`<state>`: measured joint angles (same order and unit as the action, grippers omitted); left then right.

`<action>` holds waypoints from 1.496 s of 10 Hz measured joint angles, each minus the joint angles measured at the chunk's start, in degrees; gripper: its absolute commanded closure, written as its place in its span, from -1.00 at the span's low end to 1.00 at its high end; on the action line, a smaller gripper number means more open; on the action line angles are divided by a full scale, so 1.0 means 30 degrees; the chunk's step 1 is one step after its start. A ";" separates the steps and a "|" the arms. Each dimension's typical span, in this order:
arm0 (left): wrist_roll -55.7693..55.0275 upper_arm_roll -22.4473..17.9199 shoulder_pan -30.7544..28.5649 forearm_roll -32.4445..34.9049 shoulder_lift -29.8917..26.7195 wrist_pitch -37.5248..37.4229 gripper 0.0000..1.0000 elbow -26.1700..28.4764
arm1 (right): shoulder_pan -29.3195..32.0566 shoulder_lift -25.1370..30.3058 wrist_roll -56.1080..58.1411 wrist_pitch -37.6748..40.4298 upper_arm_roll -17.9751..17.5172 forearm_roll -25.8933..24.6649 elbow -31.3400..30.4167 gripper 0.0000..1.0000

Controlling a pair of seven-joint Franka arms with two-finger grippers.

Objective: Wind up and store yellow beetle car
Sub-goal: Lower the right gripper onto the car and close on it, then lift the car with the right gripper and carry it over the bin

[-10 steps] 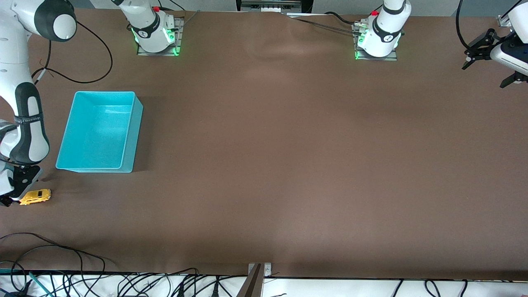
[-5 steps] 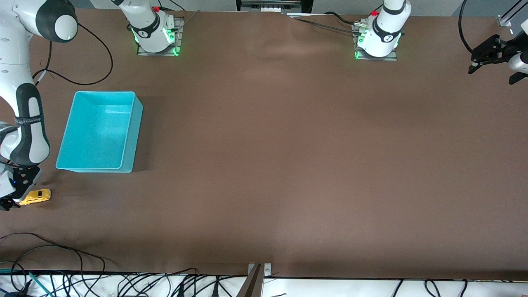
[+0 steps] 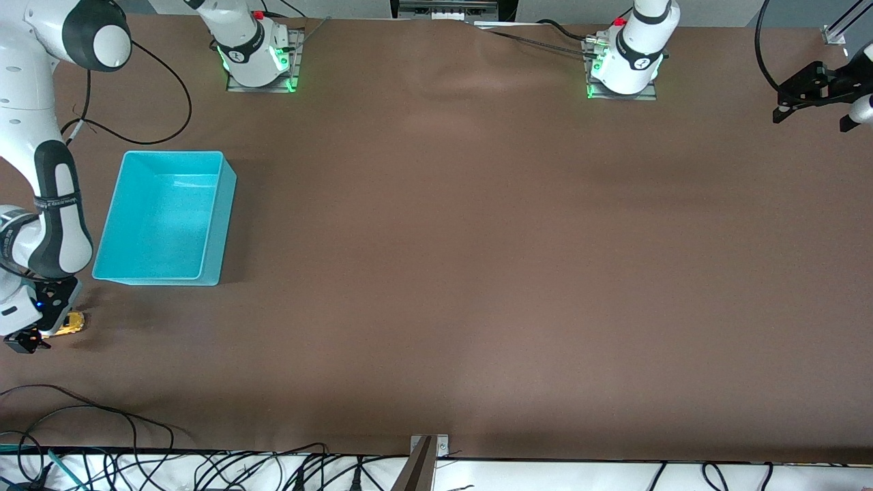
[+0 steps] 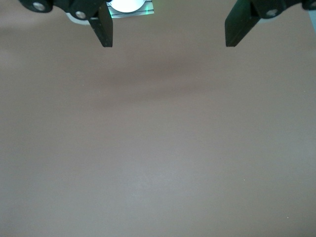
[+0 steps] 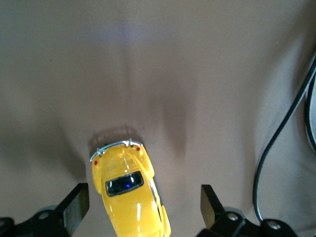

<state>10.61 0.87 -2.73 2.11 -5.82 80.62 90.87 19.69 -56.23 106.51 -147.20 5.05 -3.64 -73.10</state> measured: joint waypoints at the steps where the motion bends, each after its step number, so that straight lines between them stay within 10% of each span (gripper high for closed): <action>1: -0.0181 0.0003 0.0000 -0.0110 0.0000 -0.0008 -1.00 -0.0009 | -0.0002 -0.0020 0.0063 -0.0001 -0.0028 0.0000 0.0003 -1.00; 2: -0.0421 0.0019 0.0003 -0.0208 0.0000 -0.0011 -1.00 -0.0015 | -0.0003 -0.0019 0.0100 -0.0001 -0.0039 0.0001 0.0007 -0.57; 3: -0.0495 0.0025 0.0004 -0.0211 0.0000 -0.0014 -1.00 -0.0023 | -0.0001 -0.0021 0.0102 -0.0001 -0.0054 0.0005 0.0008 0.54; 4: -0.0524 0.0025 0.0004 -0.0211 0.0000 -0.0020 -1.00 -0.0024 | 0.0001 -0.0022 0.0101 0.0000 -0.0089 0.0009 0.0007 1.00; 15: -0.0590 0.0259 0.0039 -0.0222 0.0000 -0.0062 -1.00 -0.0059 | -0.0637 0.1960 -0.0611 0.3798 -0.0555 0.0030 0.0953 1.00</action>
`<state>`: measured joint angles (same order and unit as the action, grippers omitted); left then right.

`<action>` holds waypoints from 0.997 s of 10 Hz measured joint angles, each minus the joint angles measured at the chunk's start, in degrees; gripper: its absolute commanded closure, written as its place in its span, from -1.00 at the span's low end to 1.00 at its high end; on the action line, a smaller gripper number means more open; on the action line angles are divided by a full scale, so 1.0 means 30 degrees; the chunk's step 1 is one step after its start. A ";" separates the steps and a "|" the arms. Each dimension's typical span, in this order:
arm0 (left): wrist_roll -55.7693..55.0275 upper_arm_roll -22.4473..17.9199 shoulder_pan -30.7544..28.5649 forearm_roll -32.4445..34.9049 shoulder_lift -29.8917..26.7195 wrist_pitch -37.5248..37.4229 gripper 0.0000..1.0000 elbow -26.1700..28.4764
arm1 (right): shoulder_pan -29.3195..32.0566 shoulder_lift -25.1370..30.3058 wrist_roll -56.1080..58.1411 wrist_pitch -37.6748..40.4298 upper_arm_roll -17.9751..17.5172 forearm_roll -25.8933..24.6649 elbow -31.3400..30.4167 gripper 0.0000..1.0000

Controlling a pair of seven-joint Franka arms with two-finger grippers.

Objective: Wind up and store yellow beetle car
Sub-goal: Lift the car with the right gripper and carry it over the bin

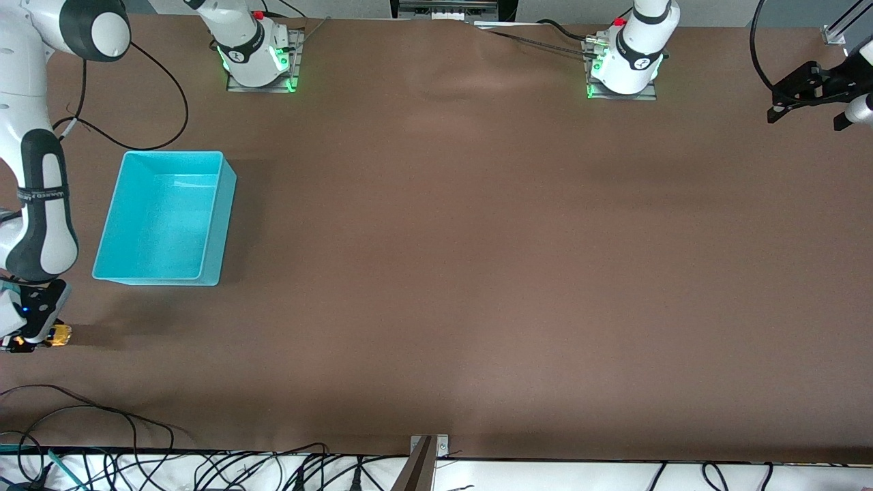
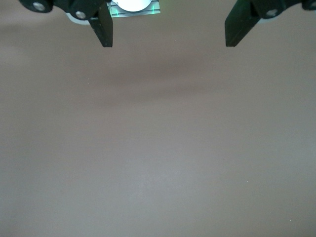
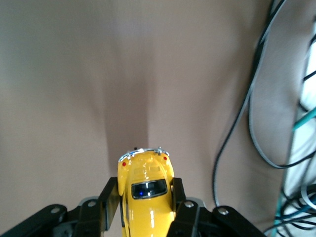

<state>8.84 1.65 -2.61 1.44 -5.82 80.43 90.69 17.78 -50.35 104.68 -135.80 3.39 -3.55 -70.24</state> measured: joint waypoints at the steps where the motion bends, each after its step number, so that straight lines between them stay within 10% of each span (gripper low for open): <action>1: 0.0000 0.0155 0.0064 -0.0013 -0.0001 -0.0032 -1.00 -0.0010 | -0.0400 0.0742 -0.0307 0.1334 -0.0001 -0.0006 0.0023 1.00; 6: -0.0082 0.1183 0.0157 -0.0014 -0.0002 -0.0193 -1.00 -0.0311 | -0.3323 0.5032 -0.6005 0.7942 -0.0027 -0.1300 -0.1540 1.00; 10: -0.0092 0.1070 0.0038 -0.0014 -0.0002 -0.0249 -1.00 -0.0491 | -0.5762 0.9615 -1.2271 0.8021 -0.0095 -0.1515 -0.9445 1.00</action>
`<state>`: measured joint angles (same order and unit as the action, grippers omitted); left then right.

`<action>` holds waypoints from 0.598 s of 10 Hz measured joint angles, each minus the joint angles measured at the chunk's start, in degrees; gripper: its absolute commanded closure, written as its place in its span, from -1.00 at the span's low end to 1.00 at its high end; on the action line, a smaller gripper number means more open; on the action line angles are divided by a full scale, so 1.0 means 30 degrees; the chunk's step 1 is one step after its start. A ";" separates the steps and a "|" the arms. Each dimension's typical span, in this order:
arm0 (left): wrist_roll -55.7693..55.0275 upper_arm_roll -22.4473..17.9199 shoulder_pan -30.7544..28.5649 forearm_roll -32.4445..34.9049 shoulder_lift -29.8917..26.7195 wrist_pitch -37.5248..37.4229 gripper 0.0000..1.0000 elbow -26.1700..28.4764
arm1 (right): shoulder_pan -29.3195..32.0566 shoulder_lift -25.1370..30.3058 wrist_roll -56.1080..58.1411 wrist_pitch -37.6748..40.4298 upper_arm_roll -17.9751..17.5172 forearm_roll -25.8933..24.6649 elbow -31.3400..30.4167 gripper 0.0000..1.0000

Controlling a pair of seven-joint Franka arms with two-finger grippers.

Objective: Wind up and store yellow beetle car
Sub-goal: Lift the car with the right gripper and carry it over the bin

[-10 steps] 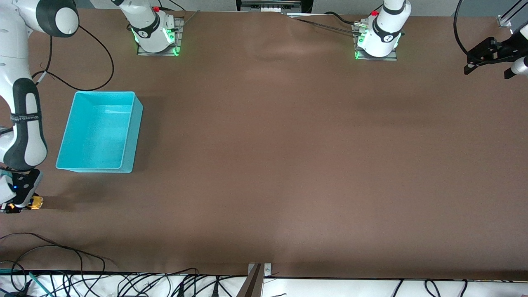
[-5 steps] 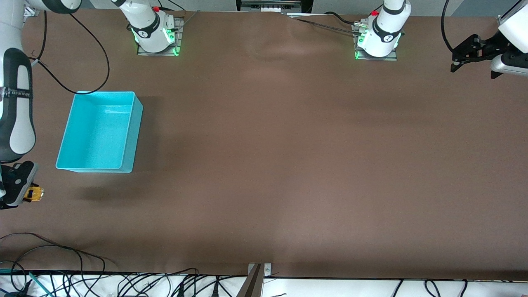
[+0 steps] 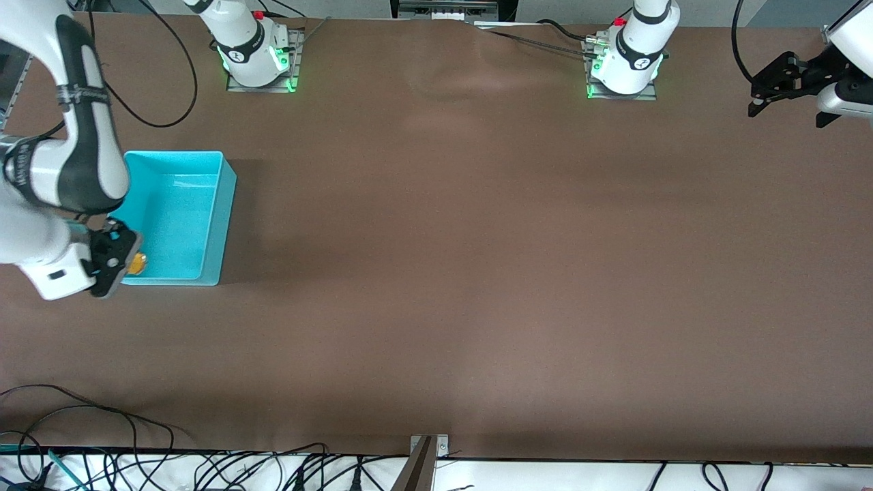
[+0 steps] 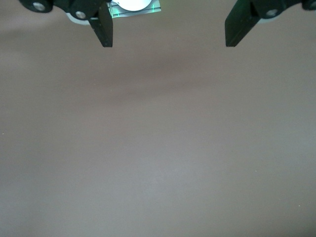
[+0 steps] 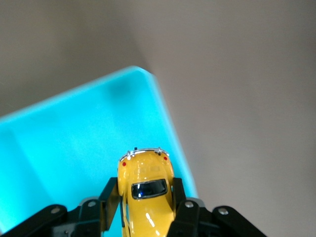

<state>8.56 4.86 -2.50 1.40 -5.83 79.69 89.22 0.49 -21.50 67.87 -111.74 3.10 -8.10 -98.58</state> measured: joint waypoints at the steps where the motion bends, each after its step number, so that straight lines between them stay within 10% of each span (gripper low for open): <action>1: 0.0000 -0.0012 0.0001 0.0000 0.0000 -0.0001 -1.00 -0.0008 | -0.0617 0.0941 -0.1644 -0.0048 -0.0018 -0.0082 -0.1616 1.00; 6: -0.0001 -0.0223 -0.0818 0.0004 0.0121 -0.0031 -1.00 -0.0016 | -0.0850 0.3370 -0.5150 -0.2981 0.0619 -0.0297 -0.8248 1.00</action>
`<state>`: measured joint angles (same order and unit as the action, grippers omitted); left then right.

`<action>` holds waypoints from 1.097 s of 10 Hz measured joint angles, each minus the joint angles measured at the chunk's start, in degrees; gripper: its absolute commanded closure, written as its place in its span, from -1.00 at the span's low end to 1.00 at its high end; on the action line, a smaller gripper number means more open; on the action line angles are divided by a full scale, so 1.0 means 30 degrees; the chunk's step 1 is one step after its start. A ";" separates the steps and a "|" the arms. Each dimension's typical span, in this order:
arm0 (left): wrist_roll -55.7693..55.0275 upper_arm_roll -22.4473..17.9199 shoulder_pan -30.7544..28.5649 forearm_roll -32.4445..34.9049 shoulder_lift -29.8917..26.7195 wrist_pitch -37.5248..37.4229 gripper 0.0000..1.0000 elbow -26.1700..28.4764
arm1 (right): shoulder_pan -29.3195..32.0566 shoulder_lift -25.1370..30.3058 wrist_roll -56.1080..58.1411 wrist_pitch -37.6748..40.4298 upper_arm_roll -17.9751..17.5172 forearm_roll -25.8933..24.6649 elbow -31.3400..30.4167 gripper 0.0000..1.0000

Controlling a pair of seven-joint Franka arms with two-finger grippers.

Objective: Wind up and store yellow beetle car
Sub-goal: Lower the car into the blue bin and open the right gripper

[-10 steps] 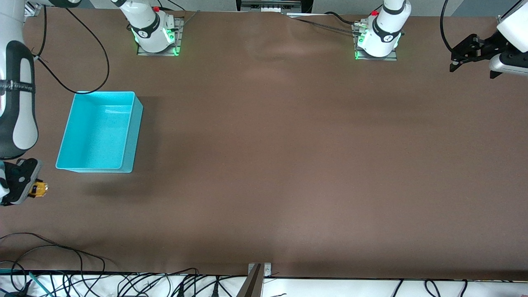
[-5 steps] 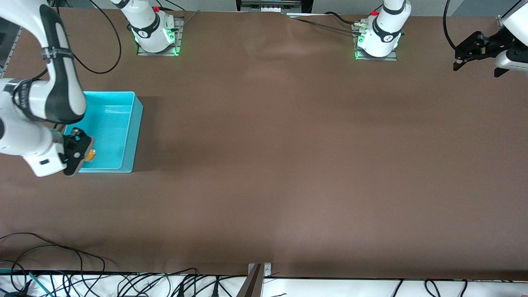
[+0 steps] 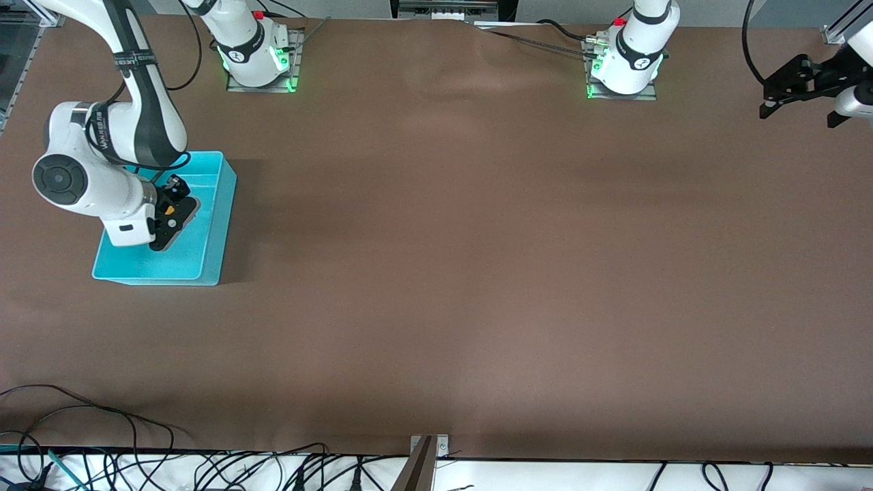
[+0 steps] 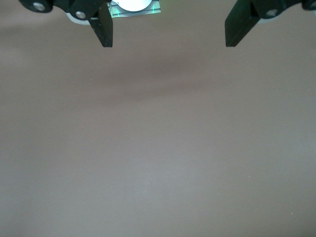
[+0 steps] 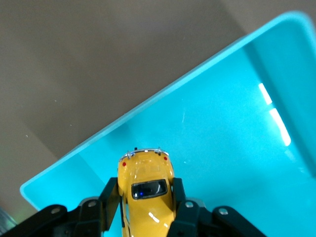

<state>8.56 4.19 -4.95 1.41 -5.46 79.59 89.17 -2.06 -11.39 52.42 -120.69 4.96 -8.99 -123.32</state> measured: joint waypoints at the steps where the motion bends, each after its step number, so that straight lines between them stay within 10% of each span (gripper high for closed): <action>1: 0.0003 -0.0035 -0.0388 0.0000 0.0080 -0.0001 -1.00 0.0000 | 0.0023 0.0248 -0.0031 -0.0911 0.0526 -0.0018 -0.1048 1.00; 6: 0.0016 0.0085 -0.0717 0.0000 0.0201 -0.0001 -1.00 0.0000 | 0.0200 0.0235 -0.0034 -0.2797 0.3378 -0.0068 -0.3219 1.00; 11: 0.0016 0.0081 -0.0738 0.0000 0.0206 -0.0001 -1.00 0.0000 | 0.0174 -0.0533 -0.1285 -0.3432 0.3438 -0.0068 -0.3342 1.00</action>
<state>8.61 4.43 -7.17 1.41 -4.84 79.59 89.17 -1.54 -12.99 48.56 -130.98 15.27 -9.19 -133.35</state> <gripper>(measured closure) 0.000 0.520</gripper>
